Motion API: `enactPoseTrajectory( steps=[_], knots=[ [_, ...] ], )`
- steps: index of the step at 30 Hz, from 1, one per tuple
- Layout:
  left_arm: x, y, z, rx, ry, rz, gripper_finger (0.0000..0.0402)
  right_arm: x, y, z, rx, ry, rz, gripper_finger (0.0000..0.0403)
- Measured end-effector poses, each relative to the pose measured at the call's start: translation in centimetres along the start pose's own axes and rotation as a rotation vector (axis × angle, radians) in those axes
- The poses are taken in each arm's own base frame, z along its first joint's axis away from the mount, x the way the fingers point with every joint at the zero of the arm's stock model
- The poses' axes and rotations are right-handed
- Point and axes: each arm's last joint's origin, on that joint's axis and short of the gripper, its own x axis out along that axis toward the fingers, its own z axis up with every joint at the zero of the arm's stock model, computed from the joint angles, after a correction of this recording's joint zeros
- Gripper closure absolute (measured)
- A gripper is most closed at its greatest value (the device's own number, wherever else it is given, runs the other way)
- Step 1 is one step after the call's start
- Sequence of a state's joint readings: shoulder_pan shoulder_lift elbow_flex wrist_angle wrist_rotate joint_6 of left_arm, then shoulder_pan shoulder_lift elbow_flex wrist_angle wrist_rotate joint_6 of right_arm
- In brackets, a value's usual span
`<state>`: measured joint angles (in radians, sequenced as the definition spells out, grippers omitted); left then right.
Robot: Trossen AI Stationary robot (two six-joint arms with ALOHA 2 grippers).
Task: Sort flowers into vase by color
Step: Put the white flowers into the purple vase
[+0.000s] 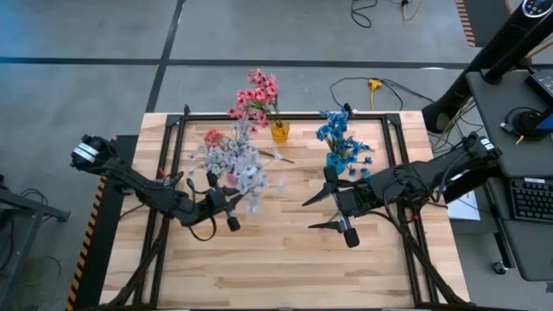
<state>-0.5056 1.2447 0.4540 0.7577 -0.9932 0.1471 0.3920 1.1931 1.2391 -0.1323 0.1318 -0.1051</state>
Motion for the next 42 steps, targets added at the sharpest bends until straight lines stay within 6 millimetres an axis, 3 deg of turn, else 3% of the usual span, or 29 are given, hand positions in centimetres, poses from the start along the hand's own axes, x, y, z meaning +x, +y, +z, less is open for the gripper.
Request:
enactPoseTrajectory(
  steps=[8,26,31,35,39,42],
  knots=[
    [-0.7,1.3,-0.4,0.070,-0.080,0.050,0.0400,0.1,0.0,-0.2,-0.003,0.005,0.001,0.0161],
    [0.6,1.8,-1.0,0.187,-0.047,0.109,0.0400,0.1,0.1,-0.4,-0.005,0.011,0.001,0.0161],
    [0.7,1.4,0.8,0.077,-0.090,0.115,0.0400,0.1,0.1,-0.5,-0.005,0.015,0.002,0.0161],
    [0.2,0.5,3.6,-0.073,-0.145,0.085,0.0400,0.2,0.1,-0.7,-0.007,0.031,0.003,0.0161],
    [-1.5,-1.2,6.0,-0.175,-0.155,0.029,0.0400,0.2,0.1,-0.9,-0.007,0.050,0.005,0.0161],
    [-3.5,-2.0,8.3,-0.197,-0.099,0.144,0.0400,0.2,0.1,-1.1,-0.014,0.063,0.006,0.0161]
  ],
)
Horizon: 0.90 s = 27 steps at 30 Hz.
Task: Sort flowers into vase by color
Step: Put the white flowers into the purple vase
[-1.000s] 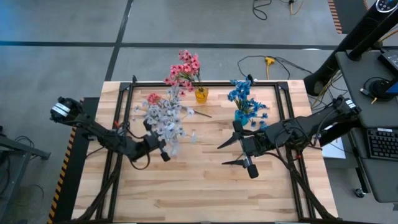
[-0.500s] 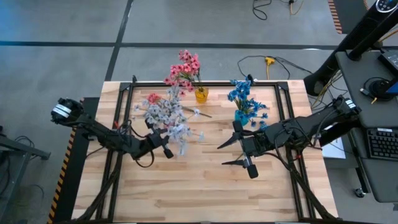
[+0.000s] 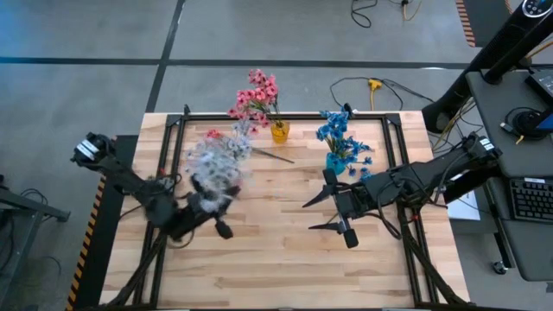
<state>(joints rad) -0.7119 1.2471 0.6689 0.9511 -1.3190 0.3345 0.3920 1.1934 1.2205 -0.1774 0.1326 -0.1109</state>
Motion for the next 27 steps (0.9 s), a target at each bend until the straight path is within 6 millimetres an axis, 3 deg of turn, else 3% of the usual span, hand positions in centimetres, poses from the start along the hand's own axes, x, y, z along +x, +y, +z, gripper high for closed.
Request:
enactPoseTrajectory(
  steps=[4,13,16,27],
  knots=[
    [-0.8,-0.4,2.7,0.071,0.076,0.156,0.0400,0.0,0.0,0.0,-0.019,-0.001,0.000,0.0161],
    [0.1,0.5,5.1,0.112,-0.008,0.060,0.0400,0.0,0.0,0.1,-0.019,-0.010,-0.001,0.0161],
    [0.6,1.5,4.6,0.102,-0.062,0.002,0.0400,0.0,0.0,0.2,-0.017,-0.020,-0.002,0.0161],
    [2.6,5.9,0.1,0.025,-0.079,0.069,0.0400,0.0,0.0,0.3,-0.005,-0.037,-0.004,0.0161]
  ],
)
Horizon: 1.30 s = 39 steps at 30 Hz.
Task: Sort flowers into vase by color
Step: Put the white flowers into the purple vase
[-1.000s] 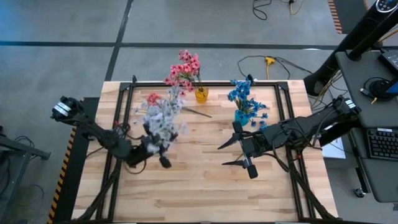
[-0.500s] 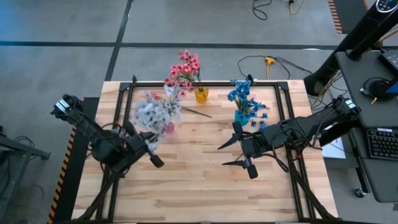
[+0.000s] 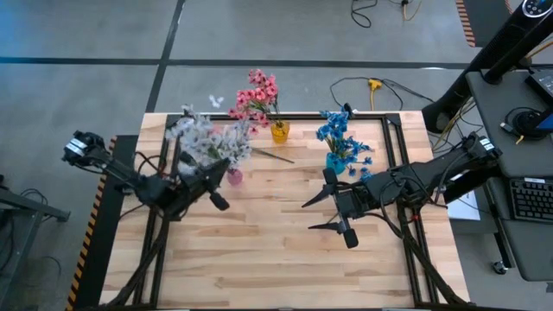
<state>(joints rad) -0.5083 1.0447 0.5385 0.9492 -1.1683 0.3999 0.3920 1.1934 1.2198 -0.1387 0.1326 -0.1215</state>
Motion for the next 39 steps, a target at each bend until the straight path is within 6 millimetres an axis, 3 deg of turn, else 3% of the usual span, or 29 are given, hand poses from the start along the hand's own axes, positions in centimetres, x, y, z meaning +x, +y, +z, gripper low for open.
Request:
enactPoseTrajectory(
  steps=[12,39],
  knots=[
    [0.8,0.6,-3.2,0.074,0.043,0.052,0.0400,0.0,0.0,0.1,0.002,-0.015,-0.002,0.0161],
    [1.8,0.8,-4.2,0.109,0.084,0.175,0.0399,0.0,0.0,0.2,0.002,-0.015,-0.002,0.0161]
  ],
)
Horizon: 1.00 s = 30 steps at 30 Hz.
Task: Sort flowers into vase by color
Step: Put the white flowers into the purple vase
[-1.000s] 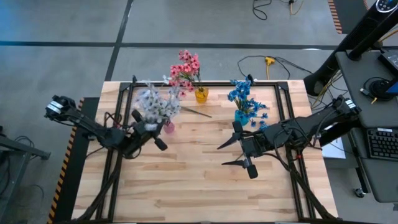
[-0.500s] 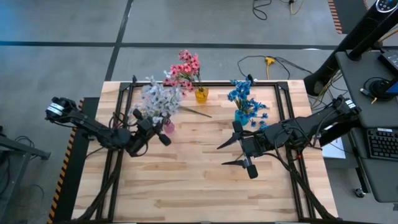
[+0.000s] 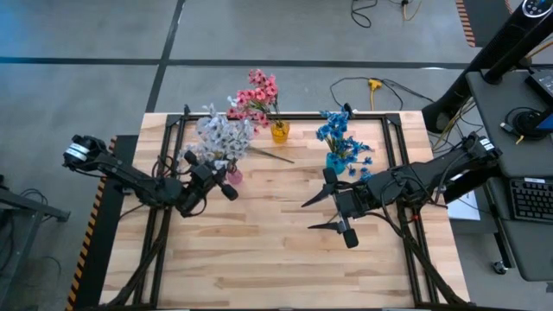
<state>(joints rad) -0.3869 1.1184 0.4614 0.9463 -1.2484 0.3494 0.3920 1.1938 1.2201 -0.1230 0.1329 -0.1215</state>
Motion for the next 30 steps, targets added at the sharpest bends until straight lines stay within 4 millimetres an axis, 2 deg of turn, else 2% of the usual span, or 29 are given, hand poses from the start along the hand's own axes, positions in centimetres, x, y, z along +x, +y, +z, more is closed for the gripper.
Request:
enactPoseTrajectory(
  steps=[13,30],
  knots=[
    [0.4,-0.6,-0.8,0.065,0.014,0.007,0.0398,0.0,0.0,0.0,-0.001,0.000,0.000,0.0161],
    [0.5,-0.9,-1.3,0.040,0.020,0.009,0.0392,0.0,0.0,0.0,-0.001,0.000,0.000,0.0161]
  ],
)
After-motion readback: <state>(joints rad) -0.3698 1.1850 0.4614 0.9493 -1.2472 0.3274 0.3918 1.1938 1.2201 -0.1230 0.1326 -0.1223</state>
